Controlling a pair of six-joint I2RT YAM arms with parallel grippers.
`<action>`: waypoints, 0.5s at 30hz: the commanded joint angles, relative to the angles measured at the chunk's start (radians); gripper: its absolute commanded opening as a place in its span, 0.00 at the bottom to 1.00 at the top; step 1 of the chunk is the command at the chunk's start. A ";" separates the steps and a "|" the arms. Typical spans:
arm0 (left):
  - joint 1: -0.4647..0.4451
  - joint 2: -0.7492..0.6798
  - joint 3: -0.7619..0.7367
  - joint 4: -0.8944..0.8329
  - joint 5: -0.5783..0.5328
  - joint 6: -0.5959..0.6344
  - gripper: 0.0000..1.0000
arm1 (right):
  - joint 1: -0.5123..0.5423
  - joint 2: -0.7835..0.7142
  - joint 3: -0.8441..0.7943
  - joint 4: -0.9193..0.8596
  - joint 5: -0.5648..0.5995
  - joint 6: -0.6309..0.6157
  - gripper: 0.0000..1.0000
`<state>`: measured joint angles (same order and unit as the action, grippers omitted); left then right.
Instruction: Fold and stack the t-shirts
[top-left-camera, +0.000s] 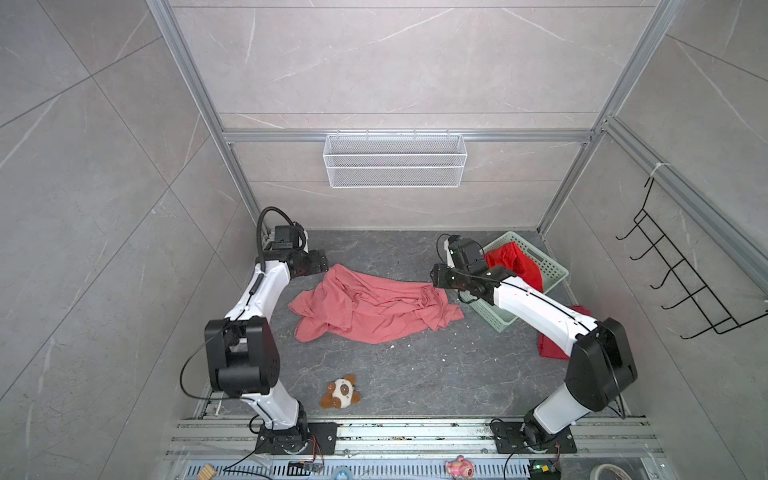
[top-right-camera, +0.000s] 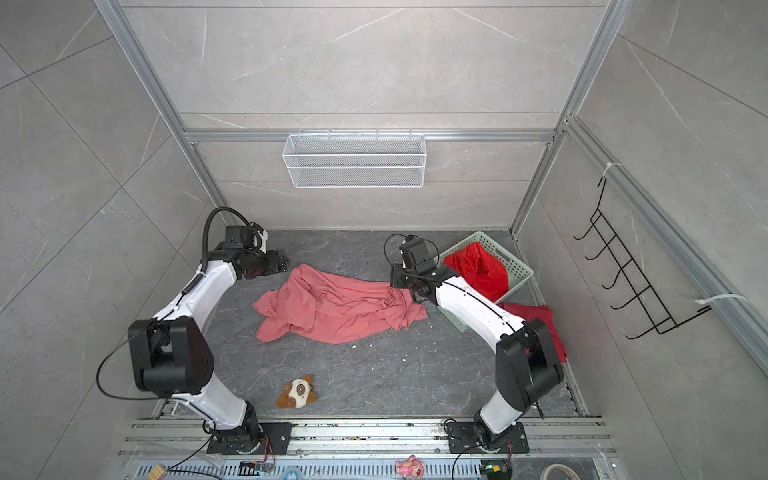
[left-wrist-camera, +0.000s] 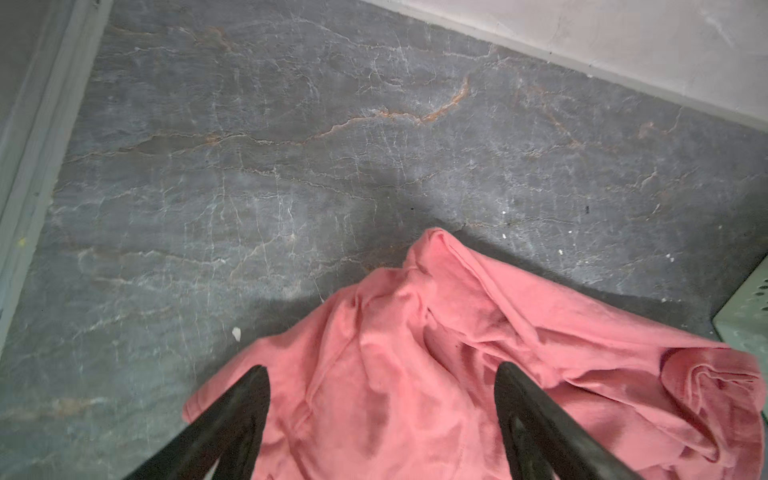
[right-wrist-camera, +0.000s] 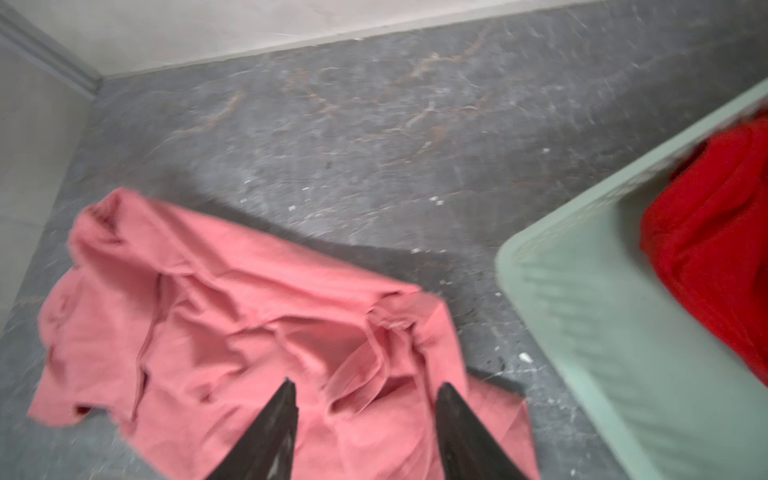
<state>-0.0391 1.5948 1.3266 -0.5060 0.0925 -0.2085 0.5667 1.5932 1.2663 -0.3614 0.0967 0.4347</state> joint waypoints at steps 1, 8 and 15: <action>-0.084 -0.123 -0.107 0.021 -0.088 -0.194 0.86 | 0.069 -0.042 -0.060 -0.021 0.125 0.035 0.58; -0.258 -0.328 -0.442 0.062 -0.145 -0.489 0.76 | 0.088 -0.036 -0.151 0.076 0.088 0.119 0.59; -0.418 -0.273 -0.551 0.167 -0.243 -0.622 0.68 | 0.106 0.043 -0.145 0.146 0.058 0.107 0.59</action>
<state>-0.4229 1.2995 0.7654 -0.4358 -0.0666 -0.7349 0.6621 1.6054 1.1179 -0.2634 0.1600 0.5320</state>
